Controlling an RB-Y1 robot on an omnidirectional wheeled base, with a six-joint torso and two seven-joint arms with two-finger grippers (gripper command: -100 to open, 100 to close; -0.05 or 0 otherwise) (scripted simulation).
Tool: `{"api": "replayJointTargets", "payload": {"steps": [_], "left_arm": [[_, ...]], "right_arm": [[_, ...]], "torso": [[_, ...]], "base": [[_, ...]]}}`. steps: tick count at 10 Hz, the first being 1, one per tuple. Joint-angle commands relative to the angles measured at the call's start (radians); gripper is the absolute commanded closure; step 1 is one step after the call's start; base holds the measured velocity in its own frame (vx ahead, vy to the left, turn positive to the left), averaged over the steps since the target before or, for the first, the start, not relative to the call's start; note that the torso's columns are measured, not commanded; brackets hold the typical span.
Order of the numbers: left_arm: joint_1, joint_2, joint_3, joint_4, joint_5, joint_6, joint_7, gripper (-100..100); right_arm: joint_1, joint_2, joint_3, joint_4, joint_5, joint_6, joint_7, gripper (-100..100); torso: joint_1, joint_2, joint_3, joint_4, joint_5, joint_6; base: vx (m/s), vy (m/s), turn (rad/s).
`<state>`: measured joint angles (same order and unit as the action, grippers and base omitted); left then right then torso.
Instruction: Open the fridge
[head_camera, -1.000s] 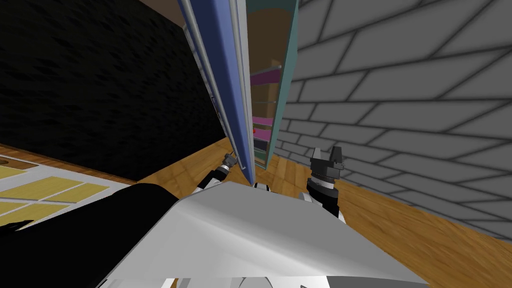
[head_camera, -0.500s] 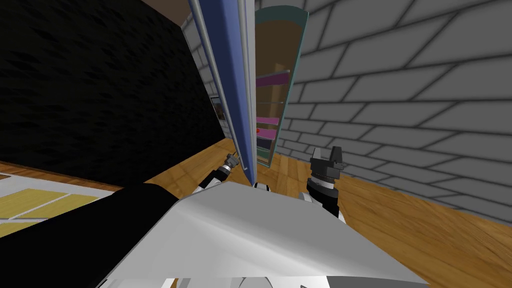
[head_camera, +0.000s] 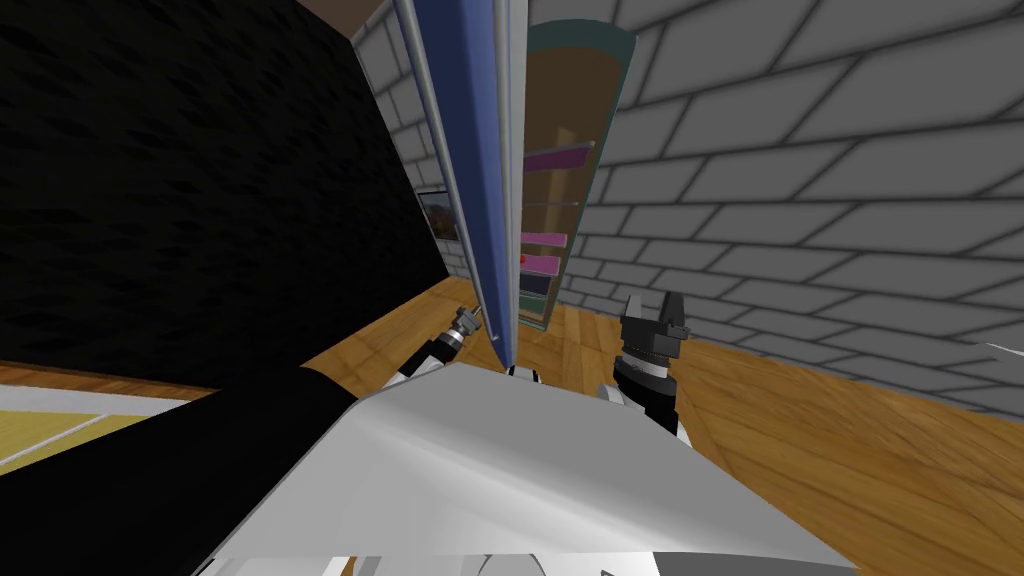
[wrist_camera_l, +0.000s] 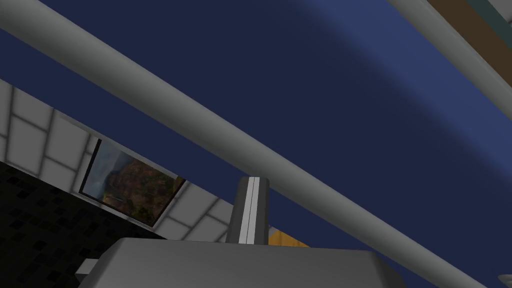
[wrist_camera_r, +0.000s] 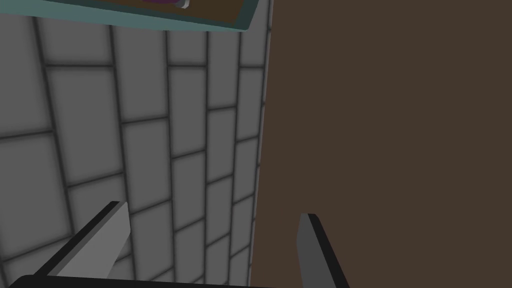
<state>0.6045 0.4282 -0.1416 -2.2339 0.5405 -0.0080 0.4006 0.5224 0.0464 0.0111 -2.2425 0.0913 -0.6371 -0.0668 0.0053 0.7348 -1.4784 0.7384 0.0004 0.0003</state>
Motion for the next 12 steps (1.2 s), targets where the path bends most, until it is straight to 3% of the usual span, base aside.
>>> {"api": "replayJointTargets", "payload": {"steps": [1, 2, 6, 7, 9, 10, 12], "left_arm": [[-0.003, 0.018, -0.011, 0.002, 0.003, -0.011, 0.002, 100], [-0.007, 0.000, -0.029, 0.030, 0.017, -0.016, 0.017, -100], [-0.013, -0.043, -0.067, 0.095, 0.047, -0.018, 0.051, -100], [-0.012, -0.022, -0.057, 0.090, 0.049, -0.028, 0.052, -100], [-0.008, -0.021, -0.058, 0.086, 0.051, -0.022, 0.055, -100], [-0.006, -0.021, -0.060, 0.085, 0.052, -0.019, 0.056, 100], [-0.003, -0.001, -0.080, 0.078, 0.054, -0.021, 0.057, 100]], "right_arm": [[0.000, 0.000, 0.000, 0.000, 0.000, 0.000, 0.000, 0], [0.000, 0.000, 0.000, 0.000, 0.000, 0.000, 0.000, 0], [0.001, 0.001, 0.000, 0.000, 0.000, 0.000, 0.000, 0], [0.001, 0.001, 0.000, 0.000, 0.000, 0.000, 0.000, 0], [0.001, 0.001, 0.000, 0.000, 0.000, 0.000, 0.000, 0], [0.000, 0.001, 0.000, 0.000, 0.000, 0.000, 0.000, 0], [0.000, 0.000, 0.000, 0.000, 0.000, 0.000, 0.000, 0]], "torso": [[0.000, 0.003, 0.003, 0.000, 0.001, 0.000], [-0.013, 0.000, 0.001, -0.001, -0.002, -0.001], [-0.006, -0.001, 0.000, -0.002, 0.000, 0.001], [-0.005, 0.002, 0.002, -0.001, 0.000, 0.000], [-0.004, 0.000, 0.001, 0.000, -0.001, -0.001], [-0.003, 0.000, 0.000, 0.000, 0.000, -0.001], [0.004, 0.004, 0.002, 0.002, -0.002, 0.000]], "base": [[-0.073, 0.155, -0.050], [0.000, 0.040, -0.040], [0.033, -0.003, -0.043], [0.020, -0.003, -0.009], [0.065, -0.022, 0.002], [-0.010, -0.015, -0.009], [-0.061, 0.166, -0.107]]}}
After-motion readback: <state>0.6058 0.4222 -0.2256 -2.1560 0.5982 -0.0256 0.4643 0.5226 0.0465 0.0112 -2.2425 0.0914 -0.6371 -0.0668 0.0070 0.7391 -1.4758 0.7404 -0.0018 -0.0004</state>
